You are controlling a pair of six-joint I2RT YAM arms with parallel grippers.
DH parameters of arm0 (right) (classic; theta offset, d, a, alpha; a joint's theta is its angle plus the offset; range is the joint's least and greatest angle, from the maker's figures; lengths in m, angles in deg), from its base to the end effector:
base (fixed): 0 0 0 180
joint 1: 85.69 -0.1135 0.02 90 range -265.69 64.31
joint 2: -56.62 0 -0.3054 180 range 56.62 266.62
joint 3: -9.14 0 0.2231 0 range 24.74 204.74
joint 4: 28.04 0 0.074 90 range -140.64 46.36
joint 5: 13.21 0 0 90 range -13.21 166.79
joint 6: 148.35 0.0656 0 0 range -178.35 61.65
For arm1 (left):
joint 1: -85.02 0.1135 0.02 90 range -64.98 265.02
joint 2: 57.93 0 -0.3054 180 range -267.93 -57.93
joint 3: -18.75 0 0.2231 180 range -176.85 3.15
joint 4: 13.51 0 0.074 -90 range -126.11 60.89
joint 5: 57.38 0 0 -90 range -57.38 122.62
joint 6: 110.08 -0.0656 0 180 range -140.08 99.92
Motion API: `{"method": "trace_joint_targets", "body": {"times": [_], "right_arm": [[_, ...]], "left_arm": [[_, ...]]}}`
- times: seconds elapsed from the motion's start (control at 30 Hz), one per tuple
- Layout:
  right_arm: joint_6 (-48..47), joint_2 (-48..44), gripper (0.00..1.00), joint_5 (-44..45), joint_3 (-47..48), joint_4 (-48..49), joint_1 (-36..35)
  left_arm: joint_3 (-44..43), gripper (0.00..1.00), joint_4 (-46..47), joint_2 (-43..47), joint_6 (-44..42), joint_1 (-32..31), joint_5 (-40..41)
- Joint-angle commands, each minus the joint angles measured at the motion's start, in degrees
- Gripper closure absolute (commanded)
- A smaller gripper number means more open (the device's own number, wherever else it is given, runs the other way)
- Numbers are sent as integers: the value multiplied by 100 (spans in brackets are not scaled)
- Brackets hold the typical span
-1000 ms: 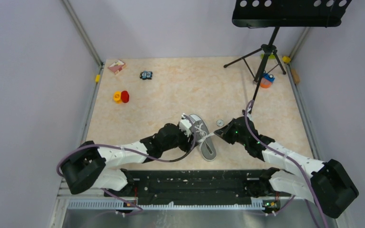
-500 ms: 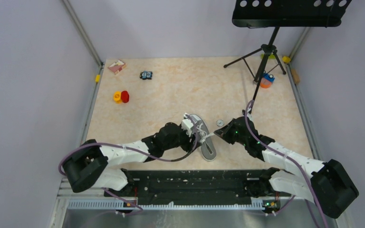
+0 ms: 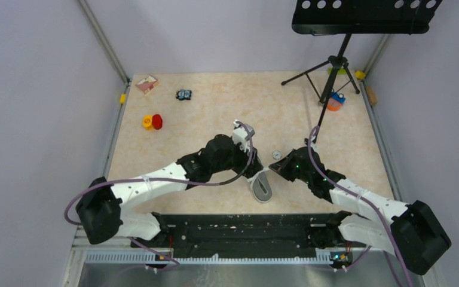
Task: Tie the shoes
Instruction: Tie the shoelace on the shoe.
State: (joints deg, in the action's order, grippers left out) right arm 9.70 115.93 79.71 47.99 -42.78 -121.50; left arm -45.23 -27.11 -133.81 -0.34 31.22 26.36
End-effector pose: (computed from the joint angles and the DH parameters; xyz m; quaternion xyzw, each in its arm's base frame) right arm 0.1537 0.1068 0.2177 0.2577 0.8494 0.3482 0.3015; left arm 0.1652 -0.2378 0.3037 0.2752 0.7989 -0.3559 0.3992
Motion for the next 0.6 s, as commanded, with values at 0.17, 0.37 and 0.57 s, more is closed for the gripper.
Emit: {"method": "trace_joint_targets", "body": {"times": [0.17,0.37,0.57], "right_arm": [[-95,64,100,-100,80,350,66],[-102,192,100,-209,88,487,66],[-126,189,100,-188,142,427,66]], "left_arm": [[506,47,-640,574,2447,818,-360],[974,47,-15,409,3423,1365,-1188],[1024,50,959,-376,3845,1592,-2588]]}}
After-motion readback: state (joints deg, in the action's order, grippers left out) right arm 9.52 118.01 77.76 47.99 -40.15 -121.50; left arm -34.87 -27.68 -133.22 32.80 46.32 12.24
